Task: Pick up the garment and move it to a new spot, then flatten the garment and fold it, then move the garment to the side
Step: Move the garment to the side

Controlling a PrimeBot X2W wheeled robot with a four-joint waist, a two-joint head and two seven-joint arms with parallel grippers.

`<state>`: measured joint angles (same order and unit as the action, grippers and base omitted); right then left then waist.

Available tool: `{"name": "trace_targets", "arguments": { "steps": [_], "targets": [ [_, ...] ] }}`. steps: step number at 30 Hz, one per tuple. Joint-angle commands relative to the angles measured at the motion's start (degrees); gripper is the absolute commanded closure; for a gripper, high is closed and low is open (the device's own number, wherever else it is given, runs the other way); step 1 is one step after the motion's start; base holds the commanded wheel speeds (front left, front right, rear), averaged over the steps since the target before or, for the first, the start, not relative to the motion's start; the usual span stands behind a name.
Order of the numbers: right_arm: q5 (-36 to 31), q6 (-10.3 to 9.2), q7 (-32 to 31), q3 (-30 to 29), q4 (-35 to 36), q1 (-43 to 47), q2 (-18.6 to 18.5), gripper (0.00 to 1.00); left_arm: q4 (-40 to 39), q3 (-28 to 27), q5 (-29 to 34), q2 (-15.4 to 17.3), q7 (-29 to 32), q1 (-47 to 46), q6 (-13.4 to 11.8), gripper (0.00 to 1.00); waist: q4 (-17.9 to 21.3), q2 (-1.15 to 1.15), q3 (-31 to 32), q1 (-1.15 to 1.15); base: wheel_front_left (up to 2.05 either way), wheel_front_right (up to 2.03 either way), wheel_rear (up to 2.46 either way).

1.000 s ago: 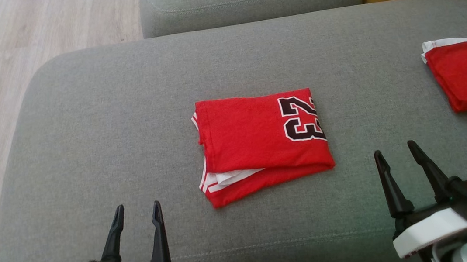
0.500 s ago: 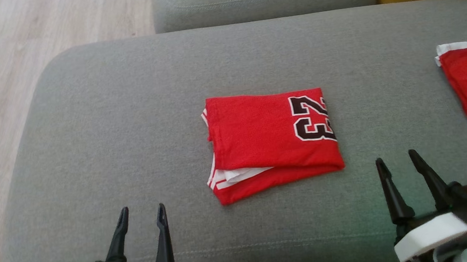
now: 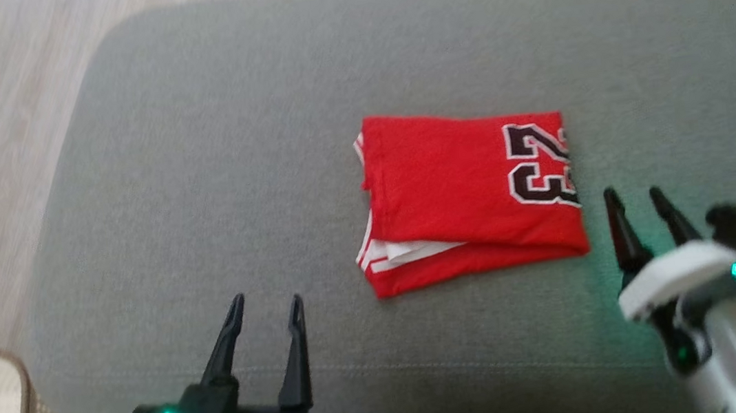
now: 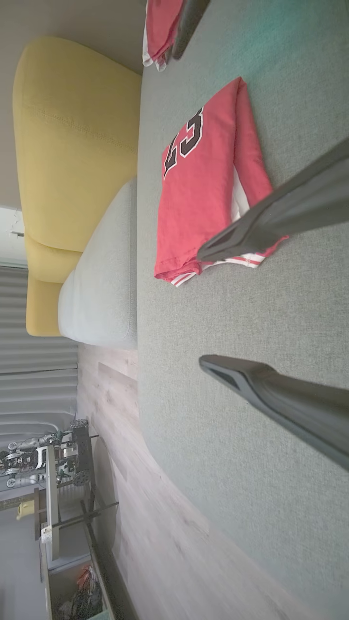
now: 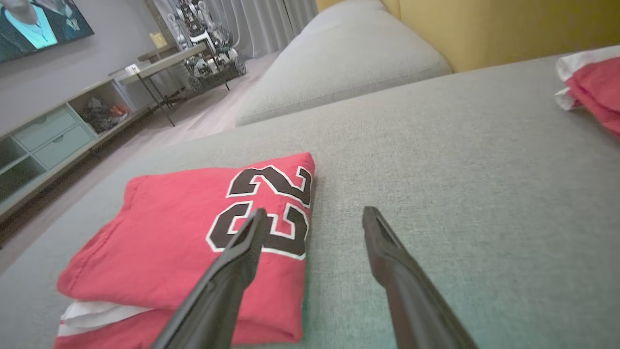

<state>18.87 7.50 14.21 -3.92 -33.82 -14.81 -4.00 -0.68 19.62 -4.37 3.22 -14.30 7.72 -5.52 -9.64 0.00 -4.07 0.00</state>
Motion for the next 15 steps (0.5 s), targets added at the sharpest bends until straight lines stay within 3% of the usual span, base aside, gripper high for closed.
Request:
{"name": "trace_targets", "arguments": {
  "steps": [1, 6, 12, 13, 15],
  "targets": [
    [1.1, -0.01, -1.2, 1.8, -2.4, -6.1, -2.4, 0.00, -2.1, -0.8, 0.6, -0.3, -0.7, -3.7, 0.1, 0.00, -2.2, 0.00, -3.2, 0.00, 0.00, 0.00, 0.00],
    [4.0, -0.01, -4.2, 4.9, -10.6, -12.9, -5.9, 0.00, -1.6, 1.7, 0.8, -0.3, -0.7, -6.2, 0.4, 0.00, -4.6, 0.00, -6.3, 0.00, 0.00, 0.00, 0.00],
    [7.4, -0.01, -6.4, 8.9, -15.3, -16.0, -7.7, 0.00, -1.6, 3.2, 0.5, -0.3, -0.7, -8.2, -0.2, 0.00, -6.0, 0.00, -8.7, 0.00, 0.00, 0.00, 0.00],
    [8.1, -0.01, -7.0, 9.6, -16.2, -16.2, -7.9, 0.07, -1.6, 3.4, 0.5, -0.3, -0.7, -8.4, -0.4, 0.00, -6.1, 0.00, -8.9, 0.00, 0.00, 0.00, 0.00],
    [9.8, -0.01, -8.6, 11.6, -17.2, -16.4, -7.7, 0.50, -1.6, 3.6, 0.5, -0.3, -0.7, -8.8, -0.6, 0.00, -6.2, 0.00, -9.3, 0.00, 0.00, 0.00, 0.00]
  ]
}}
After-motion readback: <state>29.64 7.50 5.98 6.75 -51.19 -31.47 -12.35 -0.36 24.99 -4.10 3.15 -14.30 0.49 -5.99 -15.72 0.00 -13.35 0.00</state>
